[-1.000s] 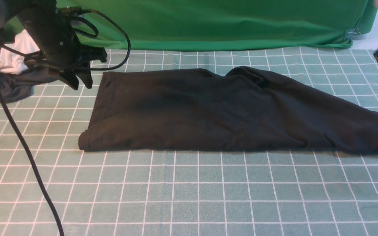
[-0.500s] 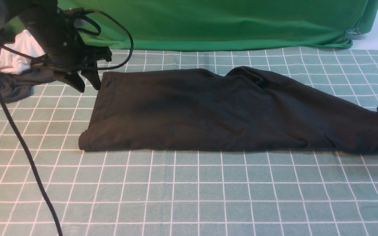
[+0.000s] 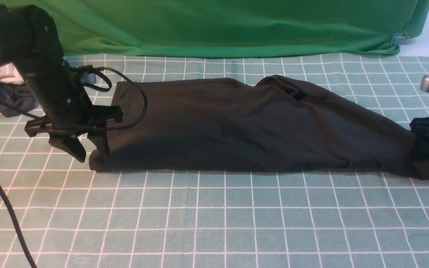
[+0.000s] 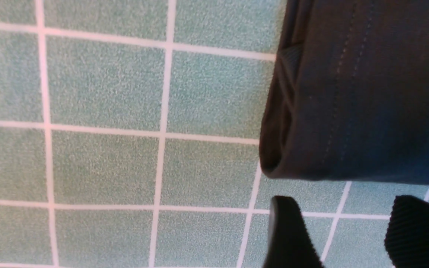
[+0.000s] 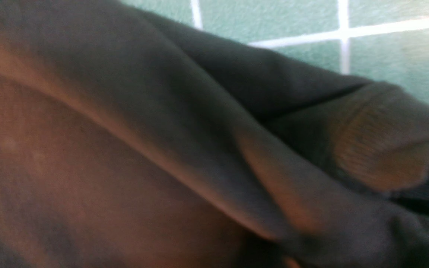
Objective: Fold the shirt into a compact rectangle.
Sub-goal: 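Pull the folded dark garment lengthwise by its ends to straighten it flat on the table, then fold the right end of the dark garment over onto its left end with the right gripper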
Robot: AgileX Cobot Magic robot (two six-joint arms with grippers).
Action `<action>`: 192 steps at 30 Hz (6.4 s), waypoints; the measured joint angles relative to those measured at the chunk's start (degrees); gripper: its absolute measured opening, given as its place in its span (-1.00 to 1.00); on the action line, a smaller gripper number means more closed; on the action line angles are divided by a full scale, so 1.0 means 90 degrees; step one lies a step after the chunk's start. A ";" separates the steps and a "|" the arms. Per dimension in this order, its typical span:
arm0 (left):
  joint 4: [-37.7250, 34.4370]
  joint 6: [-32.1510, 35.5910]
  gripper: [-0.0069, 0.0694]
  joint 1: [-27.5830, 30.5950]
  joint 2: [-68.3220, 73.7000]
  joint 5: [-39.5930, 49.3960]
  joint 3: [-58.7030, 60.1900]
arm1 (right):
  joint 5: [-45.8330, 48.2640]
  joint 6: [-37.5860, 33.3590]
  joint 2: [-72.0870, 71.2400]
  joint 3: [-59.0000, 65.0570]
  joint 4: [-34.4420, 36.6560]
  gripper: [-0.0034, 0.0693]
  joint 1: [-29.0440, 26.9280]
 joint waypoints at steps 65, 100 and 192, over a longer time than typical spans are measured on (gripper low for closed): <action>-0.0899 -0.0201 0.34 -0.1080 -0.2438 -0.0824 0.2221 | 0.0792 0.0840 -0.3017 0.2228 -0.2172 -0.77 -0.1046; -0.0736 0.0149 -0.79 -0.1074 -0.3272 -0.1547 0.0983 | -0.0842 0.1091 -0.3511 0.0506 0.1453 -0.74 0.4230; -0.2178 0.0714 -0.73 -0.1029 -0.1729 -0.2640 0.2438 | 0.1915 0.0089 -0.6508 0.0989 -0.0105 -0.85 0.4248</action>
